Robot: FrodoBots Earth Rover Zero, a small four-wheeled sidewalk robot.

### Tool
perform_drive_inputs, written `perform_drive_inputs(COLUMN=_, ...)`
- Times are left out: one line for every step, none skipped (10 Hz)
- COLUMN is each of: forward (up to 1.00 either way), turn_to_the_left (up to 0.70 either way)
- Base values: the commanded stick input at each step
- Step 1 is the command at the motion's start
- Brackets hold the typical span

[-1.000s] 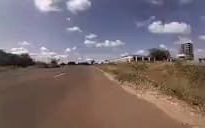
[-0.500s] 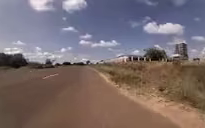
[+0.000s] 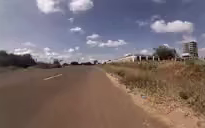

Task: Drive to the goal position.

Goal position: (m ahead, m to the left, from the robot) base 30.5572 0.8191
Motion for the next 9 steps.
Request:
perform_drive_inputs(forward=1.00, turn_to_the_left=0.12)
perform_drive_inputs(forward=1.00, turn_to_the_left=0.33)
perform_drive_inputs(forward=1.00, turn_to_the_left=0.11)
perform_drive_inputs(forward=1.00, turn_to_the_left=0.03)
perform_drive_inputs(forward=1.00, turn_to_the_left=0.03)
perform_drive_inputs(forward=1.00, turn_to_the_left=0.03)
perform_drive_inputs(forward=1.00, turn_to_the_left=0.03)
perform_drive_inputs(forward=1.00, turn_to_the_left=0.03)
perform_drive_inputs(forward=1.00, turn_to_the_left=0.03)
